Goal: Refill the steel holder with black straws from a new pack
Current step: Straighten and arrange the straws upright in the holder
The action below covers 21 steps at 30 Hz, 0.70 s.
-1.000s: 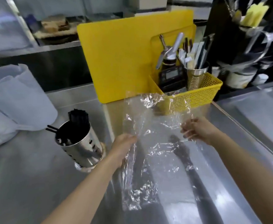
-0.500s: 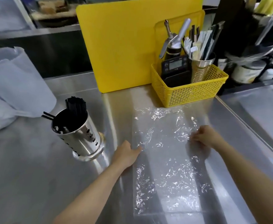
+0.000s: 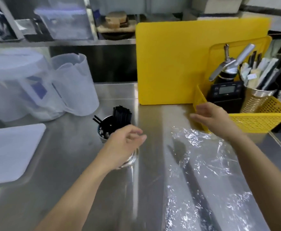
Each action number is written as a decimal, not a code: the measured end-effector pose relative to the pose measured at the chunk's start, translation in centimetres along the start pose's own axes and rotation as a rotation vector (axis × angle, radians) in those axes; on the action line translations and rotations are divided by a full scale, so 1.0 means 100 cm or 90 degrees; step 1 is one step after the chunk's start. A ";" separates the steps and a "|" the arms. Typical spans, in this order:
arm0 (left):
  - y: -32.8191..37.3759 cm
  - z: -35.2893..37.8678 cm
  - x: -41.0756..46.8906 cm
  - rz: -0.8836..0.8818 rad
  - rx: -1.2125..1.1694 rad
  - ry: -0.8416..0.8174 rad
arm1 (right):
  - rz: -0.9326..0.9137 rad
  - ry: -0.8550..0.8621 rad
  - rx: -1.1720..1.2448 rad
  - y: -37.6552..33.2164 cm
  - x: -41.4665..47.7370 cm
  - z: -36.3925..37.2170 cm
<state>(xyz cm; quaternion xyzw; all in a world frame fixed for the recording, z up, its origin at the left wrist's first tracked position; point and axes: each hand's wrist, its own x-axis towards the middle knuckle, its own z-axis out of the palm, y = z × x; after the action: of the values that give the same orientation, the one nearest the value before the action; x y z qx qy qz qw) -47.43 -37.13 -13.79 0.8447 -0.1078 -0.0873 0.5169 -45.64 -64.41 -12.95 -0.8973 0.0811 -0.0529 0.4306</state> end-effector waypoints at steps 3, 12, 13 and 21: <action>0.008 -0.027 -0.010 0.076 -0.110 0.160 | -0.045 -0.109 0.123 -0.035 0.011 0.036; -0.059 -0.071 -0.004 -0.051 -0.123 0.324 | -0.079 -0.396 0.134 -0.076 0.032 0.127; -0.065 -0.072 0.000 -0.089 -0.101 0.243 | -0.071 -0.405 0.137 -0.078 0.035 0.132; -0.077 -0.081 0.046 -0.142 -0.031 -0.003 | -0.074 -0.418 0.171 -0.091 0.047 0.145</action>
<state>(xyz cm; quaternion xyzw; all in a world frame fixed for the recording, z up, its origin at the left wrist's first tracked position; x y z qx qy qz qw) -40.19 -28.03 -17.18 0.8386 -0.0126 -0.1487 0.5238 -37.74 -48.61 -14.75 -0.8049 -0.1203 0.2034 0.5444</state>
